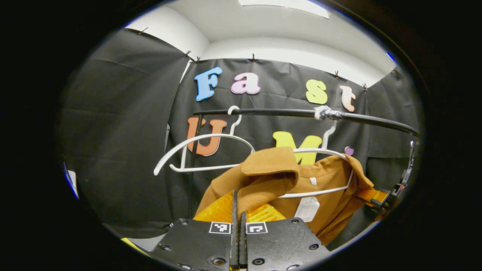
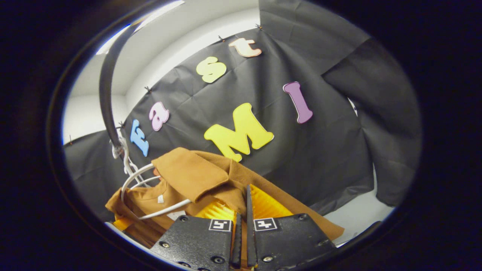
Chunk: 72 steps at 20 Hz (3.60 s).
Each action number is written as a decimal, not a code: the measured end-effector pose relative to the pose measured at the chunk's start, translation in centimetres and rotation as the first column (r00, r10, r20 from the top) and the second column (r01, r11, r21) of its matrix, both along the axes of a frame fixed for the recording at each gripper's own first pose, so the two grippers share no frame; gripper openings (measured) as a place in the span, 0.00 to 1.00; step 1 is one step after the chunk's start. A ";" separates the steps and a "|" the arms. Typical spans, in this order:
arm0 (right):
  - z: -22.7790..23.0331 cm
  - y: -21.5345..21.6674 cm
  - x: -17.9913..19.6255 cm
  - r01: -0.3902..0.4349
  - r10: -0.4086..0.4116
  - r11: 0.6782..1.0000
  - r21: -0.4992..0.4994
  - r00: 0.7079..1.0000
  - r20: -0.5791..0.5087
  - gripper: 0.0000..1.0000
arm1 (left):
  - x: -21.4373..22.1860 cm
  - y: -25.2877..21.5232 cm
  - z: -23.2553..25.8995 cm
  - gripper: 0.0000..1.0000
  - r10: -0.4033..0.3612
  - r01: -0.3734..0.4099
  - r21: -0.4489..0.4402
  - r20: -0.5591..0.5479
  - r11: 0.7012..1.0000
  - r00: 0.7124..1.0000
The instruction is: Grasp the clothes on the hanger with both hands and then place them into the laundry hamper below.
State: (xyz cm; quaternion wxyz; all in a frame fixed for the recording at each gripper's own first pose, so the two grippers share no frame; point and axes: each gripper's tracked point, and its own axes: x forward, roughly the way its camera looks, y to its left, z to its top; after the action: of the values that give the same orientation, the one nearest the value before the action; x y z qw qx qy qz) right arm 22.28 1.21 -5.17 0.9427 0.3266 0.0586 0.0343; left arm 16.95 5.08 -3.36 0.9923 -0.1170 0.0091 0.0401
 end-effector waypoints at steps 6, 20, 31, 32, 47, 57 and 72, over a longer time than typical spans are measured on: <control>1.6 -1.9 2.1 0.027 -0.027 0.999 0.029 1.000 -0.002 0.07 | 0.1 2.0 0.6 0.01 0.025 -0.025 -0.031 -0.008 0.999 1.000; 4.1 -2.8 9.2 -0.114 0.118 0.983 0.141 0.993 -0.021 0.05 | 3.3 6.7 1.1 0.01 -0.004 -0.004 -0.162 -0.049 0.987 0.999; -4.3 -2.4 9.2 -0.160 0.201 0.963 0.218 0.963 -0.180 0.05 | 2.6 7.5 -4.5 0.01 -0.119 0.074 -0.316 -0.125 0.946 0.985; -5.4 -2.4 8.9 -0.159 0.202 0.965 0.209 0.957 -0.206 0.05 | 2.8 7.4 -5.2 0.01 -0.133 0.086 -0.322 -0.127 0.943 0.983; -13.9 3.0 0.7 -0.261 0.300 0.953 0.154 0.877 -0.375 0.05 | -3.3 2.6 -10.6 0.01 -0.267 0.193 -0.298 -0.231 0.935 0.936; -12.0 9.5 -6.1 -0.462 0.467 0.881 0.103 0.812 -0.350 0.05 | -5.6 -4.3 -6.6 0.07 -0.395 0.359 -0.218 -0.153 0.908 0.906; -3.9 16.1 -13.1 -0.657 0.659 0.748 0.091 0.720 -0.218 0.05 | -7.8 -10.9 0.5 0.07 -0.529 0.516 -0.169 -0.036 0.840 0.848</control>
State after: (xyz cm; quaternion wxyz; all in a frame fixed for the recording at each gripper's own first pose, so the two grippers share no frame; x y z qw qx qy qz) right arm 9.16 17.29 -9.08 0.8539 0.2894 0.2824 0.3277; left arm 9.14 -5.85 -2.89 0.9524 -0.1838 0.0841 -0.2281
